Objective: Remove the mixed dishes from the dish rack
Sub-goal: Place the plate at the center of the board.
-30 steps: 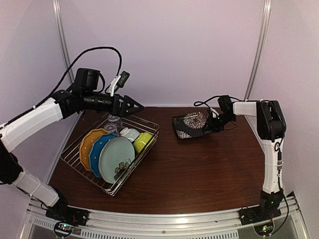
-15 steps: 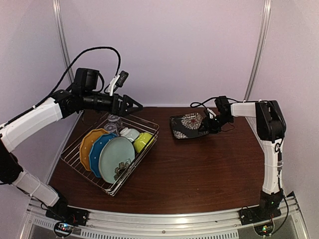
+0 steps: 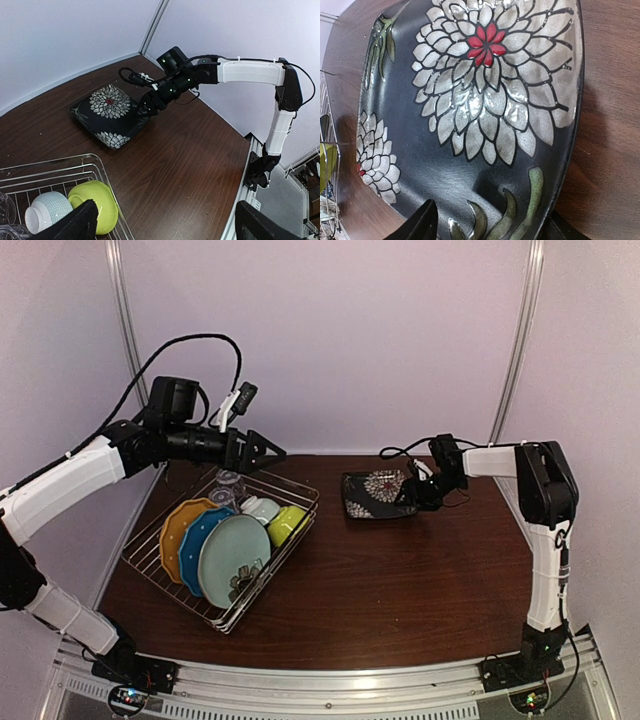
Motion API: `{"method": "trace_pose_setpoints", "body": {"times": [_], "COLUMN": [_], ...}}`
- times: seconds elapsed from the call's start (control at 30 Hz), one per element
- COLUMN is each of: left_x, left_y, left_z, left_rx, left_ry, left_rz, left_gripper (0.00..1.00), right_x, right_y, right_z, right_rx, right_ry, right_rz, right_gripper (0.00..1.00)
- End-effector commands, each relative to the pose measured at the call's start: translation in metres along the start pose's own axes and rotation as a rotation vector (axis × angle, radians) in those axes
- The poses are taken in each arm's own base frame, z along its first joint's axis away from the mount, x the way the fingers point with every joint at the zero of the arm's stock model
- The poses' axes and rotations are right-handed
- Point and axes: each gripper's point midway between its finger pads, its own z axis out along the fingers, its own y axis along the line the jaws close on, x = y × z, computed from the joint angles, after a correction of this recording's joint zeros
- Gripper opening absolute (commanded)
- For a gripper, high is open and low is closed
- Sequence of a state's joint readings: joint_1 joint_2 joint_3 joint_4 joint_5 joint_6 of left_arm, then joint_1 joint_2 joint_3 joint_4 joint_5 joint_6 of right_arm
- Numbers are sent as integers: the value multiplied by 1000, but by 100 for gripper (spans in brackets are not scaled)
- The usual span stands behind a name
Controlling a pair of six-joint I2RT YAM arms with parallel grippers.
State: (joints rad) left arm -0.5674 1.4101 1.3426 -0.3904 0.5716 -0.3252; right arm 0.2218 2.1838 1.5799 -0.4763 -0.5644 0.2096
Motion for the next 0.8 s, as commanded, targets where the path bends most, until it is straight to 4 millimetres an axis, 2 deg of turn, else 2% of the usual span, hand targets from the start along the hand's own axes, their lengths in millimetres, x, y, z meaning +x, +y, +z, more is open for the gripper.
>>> {"method": "trace_pose_setpoints", "body": {"times": [0.0,0.1,0.17,0.23,0.3,0.33,0.47,0.57,0.77], "left_x": [-4,-3,-2,-1,-2,-3,-7,-3,29], "left_y": [10,21,26,32,37,41,60,70,79], "left_z": [-8,-11,-14,-17,-23,-27,-50,-68,-101], "left_rx": [-58,-117,-153,-194,-241,-272,-428,-507,-596], "left_ry": [-22,-12,-5,-1,-7,-12,-37,-42,66], "left_rz": [-8,-27,-32,-31,-29,-28,-45,-73,-122], "left_gripper": [97,97,97,97,97,97,97,97,97], "right_x": [11,7,4,2,-1,-2,-9,-16,-29], "right_y": [-19,-27,-30,-34,-37,-38,-36,-27,3], "right_z": [-3,-8,-12,-17,-23,-26,-42,-59,-91], "right_rx": [128,178,194,212,231,237,243,231,159], "right_ry": [29,16,9,1,-8,-12,-43,-77,-143], "right_rz": [19,23,27,30,31,31,24,9,-42], "right_gripper": [67,72,81,84,96,97,100,100,100]}}
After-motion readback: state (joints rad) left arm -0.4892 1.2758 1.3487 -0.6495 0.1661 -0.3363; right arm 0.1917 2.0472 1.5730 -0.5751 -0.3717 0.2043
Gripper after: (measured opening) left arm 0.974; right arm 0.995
